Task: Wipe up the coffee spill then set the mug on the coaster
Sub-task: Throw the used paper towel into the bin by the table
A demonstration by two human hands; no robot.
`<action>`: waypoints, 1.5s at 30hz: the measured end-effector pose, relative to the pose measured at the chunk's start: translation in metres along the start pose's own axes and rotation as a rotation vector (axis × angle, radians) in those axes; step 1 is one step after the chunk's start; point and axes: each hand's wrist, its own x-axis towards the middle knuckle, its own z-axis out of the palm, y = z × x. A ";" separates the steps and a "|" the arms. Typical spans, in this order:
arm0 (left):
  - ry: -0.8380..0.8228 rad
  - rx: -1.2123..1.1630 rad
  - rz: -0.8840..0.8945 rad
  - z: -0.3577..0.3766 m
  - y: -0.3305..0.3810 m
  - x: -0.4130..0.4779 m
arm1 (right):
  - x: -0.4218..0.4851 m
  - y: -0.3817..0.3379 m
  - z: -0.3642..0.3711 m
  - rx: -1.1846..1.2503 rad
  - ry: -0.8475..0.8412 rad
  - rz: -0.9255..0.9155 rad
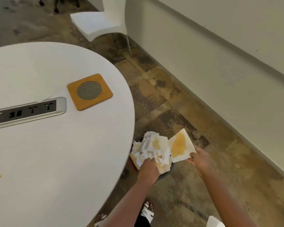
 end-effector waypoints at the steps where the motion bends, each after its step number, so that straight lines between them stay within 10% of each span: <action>1: 0.001 0.055 -0.037 0.006 -0.005 0.006 | 0.008 0.004 0.003 -0.097 0.001 -0.021; 18: 0.234 0.265 -0.234 0.094 -0.113 0.193 | 0.183 0.117 0.185 -1.399 -0.414 -0.837; 34: 0.118 0.522 -0.148 0.125 -0.164 0.267 | 0.258 0.184 0.248 -1.822 -0.563 -0.799; 45: 0.256 0.268 -0.167 0.079 -0.101 0.197 | 0.180 0.108 0.192 -1.596 -0.469 -0.909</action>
